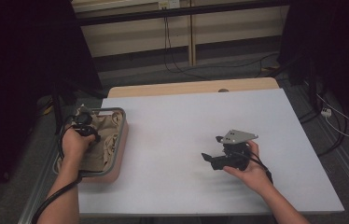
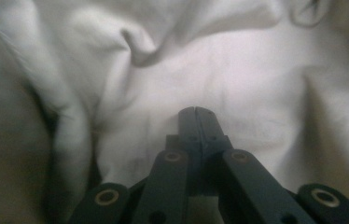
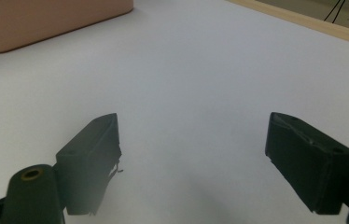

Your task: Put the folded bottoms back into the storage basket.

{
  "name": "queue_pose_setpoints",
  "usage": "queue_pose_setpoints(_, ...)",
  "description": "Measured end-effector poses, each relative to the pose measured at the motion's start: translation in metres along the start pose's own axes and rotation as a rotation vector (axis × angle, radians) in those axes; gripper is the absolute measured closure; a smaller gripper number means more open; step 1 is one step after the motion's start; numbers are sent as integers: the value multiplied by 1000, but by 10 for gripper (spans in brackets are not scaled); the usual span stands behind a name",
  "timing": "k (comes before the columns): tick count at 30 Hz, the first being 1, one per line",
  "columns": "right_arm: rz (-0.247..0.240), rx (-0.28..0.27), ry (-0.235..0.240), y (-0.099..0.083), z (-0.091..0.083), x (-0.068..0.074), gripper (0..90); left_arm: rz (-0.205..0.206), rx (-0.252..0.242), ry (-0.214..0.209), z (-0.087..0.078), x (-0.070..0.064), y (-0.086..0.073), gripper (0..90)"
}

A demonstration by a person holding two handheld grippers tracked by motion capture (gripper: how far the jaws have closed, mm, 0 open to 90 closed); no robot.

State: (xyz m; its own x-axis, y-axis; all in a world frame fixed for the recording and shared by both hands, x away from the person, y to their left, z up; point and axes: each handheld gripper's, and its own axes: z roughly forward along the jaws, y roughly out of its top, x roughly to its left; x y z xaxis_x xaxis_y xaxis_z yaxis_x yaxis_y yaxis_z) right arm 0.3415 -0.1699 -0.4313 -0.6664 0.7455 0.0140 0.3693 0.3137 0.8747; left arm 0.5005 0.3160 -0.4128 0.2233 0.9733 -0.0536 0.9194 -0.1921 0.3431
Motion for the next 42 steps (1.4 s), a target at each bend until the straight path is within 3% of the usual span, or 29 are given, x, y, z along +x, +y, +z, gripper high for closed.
queue_pose_setpoints(6,5,7,-4,-3,-2,-2,174,-17,-27,-2,4,-1,-3,900)
queue_pose_setpoints(11,6,1,-9,-3,-4,-3,172,-11,-22,7,0,-3,-2,889)
queue_pose_setpoints(15,11,-5,-12,-3,-7,-5,172,-14,-47,9,-11,-3,0,845)
queue_pose_setpoints(17,13,-5,-13,-4,-8,-6,172,14,-40,11,-21,-2,1,833)
queue_pose_setpoints(21,15,-4,-14,-4,-10,-7,172,30,-58,8,-36,-5,2,735)
queue_pose_setpoints(31,21,-9,-24,-7,-20,-8,173,54,-103,-48,-64,-15,0,612)
queue_pose_setpoints(42,34,-5,-40,-16,-38,-15,172,106,-128,-106,-84,-37,-3,490)
